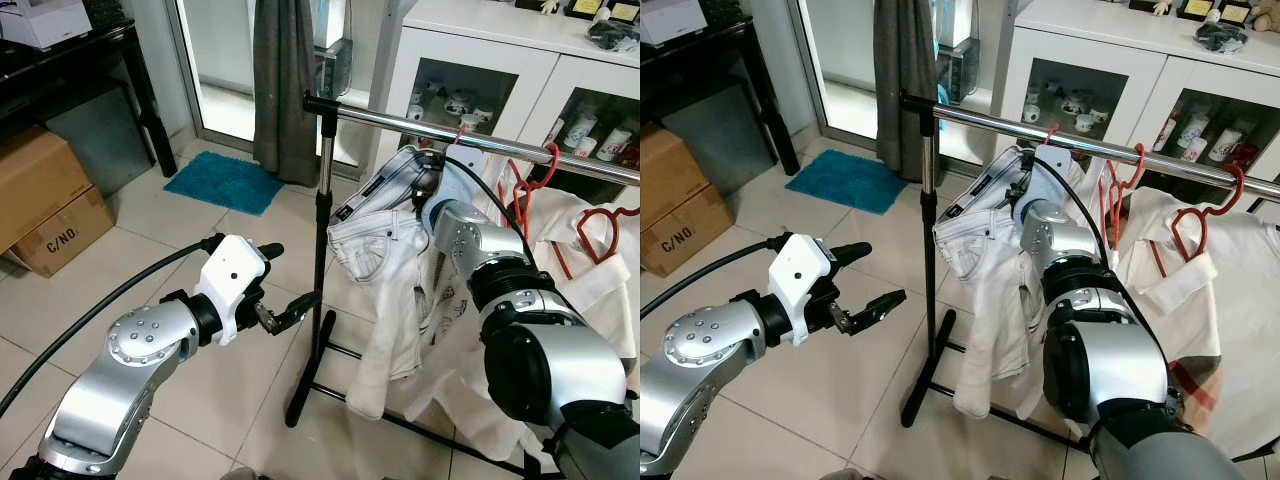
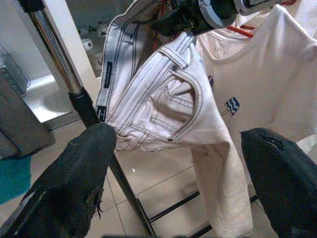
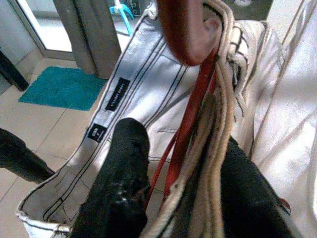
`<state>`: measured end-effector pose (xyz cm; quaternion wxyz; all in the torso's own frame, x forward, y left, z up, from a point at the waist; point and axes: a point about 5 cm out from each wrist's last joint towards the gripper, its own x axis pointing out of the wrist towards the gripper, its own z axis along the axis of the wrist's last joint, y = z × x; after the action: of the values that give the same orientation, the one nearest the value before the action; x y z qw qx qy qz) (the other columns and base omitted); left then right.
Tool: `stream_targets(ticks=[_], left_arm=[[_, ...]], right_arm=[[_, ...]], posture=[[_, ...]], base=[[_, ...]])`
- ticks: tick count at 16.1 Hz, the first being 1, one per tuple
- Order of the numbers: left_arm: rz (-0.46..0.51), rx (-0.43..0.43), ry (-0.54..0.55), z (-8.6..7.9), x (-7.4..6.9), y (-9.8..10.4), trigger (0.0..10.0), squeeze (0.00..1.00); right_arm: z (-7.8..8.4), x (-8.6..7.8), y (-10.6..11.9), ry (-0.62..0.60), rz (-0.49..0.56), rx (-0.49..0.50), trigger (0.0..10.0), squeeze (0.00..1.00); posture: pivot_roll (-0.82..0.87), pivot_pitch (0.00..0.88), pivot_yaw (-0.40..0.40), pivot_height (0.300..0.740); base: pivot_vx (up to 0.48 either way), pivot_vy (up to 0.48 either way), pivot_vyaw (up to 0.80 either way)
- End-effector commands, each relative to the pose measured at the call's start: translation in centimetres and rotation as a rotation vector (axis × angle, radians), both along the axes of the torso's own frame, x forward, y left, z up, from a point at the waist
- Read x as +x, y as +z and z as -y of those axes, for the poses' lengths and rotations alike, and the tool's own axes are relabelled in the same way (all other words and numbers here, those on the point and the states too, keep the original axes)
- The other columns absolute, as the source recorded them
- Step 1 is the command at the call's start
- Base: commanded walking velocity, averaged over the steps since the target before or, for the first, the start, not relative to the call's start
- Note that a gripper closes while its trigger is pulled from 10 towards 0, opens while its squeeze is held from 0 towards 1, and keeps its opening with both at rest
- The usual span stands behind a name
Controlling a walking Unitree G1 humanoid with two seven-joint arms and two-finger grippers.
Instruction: Hang hanger
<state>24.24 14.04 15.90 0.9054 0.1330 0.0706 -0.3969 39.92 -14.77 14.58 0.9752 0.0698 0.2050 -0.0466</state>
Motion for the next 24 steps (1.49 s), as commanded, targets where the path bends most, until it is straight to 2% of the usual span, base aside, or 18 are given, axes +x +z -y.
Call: stream_targets(ticks=[1, 8, 11, 13, 15, 17, 18, 19, 20, 22, 23, 24], left_arm=[[0.006, -0.002, -0.003, 0.1, 0.1, 0.1, 10.0, 1.0], [0.017, 0.007, 0.007, 0.1, 0.3, 0.1, 10.0, 1.0], [0.052, 0.013, 0.043, -0.1, 0.7, 0.4, 10.0, 1.0], [0.127, -0.02, 0.112, -0.2, 1.5, 1.2, 10.0, 1.0], [0.136, -0.019, 0.124, -0.1, 1.7, 1.0, 10.0, 1.0], [0.155, -0.009, 0.156, -0.1, 1.9, 0.9, 10.0, 1.0], [0.121, -0.01, 0.185, -0.2, 2.1, 0.6, 10.0, 1.0], [0.103, -0.023, 0.228, -0.4, 2.6, 0.4, 10.0, 0.52], [0.11, -0.022, 0.241, -0.5, 2.7, 0.4, 10.0, 0.44], [0.131, 0.014, 0.281, -0.9, 2.9, -0.1, 10.0, 0.45], [0.159, 0.035, 0.313, -1.1, 3.0, -0.5, 10.0, 0.22], [0.157, 0.028, 0.334, -1.2, 3.1, -0.8, 10.0, 0.15]], right_arm=[[0.2, 0.2, 0.5, 0.003, 0.011, -0.009, 0.0, 0.0], [0.4, 0.4, 0.8, 0.013, 0.047, -0.009, 0.0, 0.0], [0.3, 0.5, 1.5, 0.076, 0.129, -0.036, 0.0, 0.0], [0.9, 0.4, 2.3, 0.092, 0.213, -0.055, 0.0, 0.0], [1.3, 0.2, 2.5, 0.127, 0.237, -0.163, 0.0, 0.0], [1.4, -0.1, 2.7, 0.136, 0.273, -0.126, 0.0, 0.0], [1.4, -0.4, 3.0, 0.152, 0.309, -0.118, 0.0, 0.0], [1.3, -0.7, 3.2, 0.172, 0.348, -0.131, 0.0, 0.0], [1.2, -0.9, 3.2, 0.187, 0.366, -0.142, 0.0, 0.0], [1.0, -1.9, 2.9, 0.234, 0.375, -0.185, 0.0, 0.0], [0.7, -2.7, 2.4, 0.267, 0.375, -0.188, 0.0, 0.0], [0.5, -3.4, 2.1, 0.292, 0.375, -0.182, 0.0, 0.0]], posture=[[0.01, 0.0, -0.036, 0.74], [0.0, 0.0, -0.039, 0.74], [0.01, 0.0, -0.041, 0.74], [0.0, 0.0, -0.038, 0.74], [0.0, 0.0, -0.032, 0.74], [0.0, 0.0, -0.03, 0.74], [-0.01, 0.0, -0.026, 0.74], [-0.01, 0.0, -0.026, 0.74], [-0.01, 0.0, -0.024, 0.74], [-0.01, 0.0, -0.022, 0.74], [-0.01, 0.0, -0.021, 0.74], [-0.01, 0.0, -0.022, 0.74]], base=[[0.0, 0.0, 0.0], [0.0, 0.0, 0.0], [0.0, 0.0, 0.0], [0.0, 0.0, 0.0], [0.0, 0.0, 0.0], [0.0, 0.0, 0.0], [0.0, 0.0, 0.0], [0.0, 0.0, 0.0], [0.0, 0.0, 0.0], [0.0, 0.0, 0.0], [0.0, 0.0, 0.0], [0.0, 0.0, 0.0]])
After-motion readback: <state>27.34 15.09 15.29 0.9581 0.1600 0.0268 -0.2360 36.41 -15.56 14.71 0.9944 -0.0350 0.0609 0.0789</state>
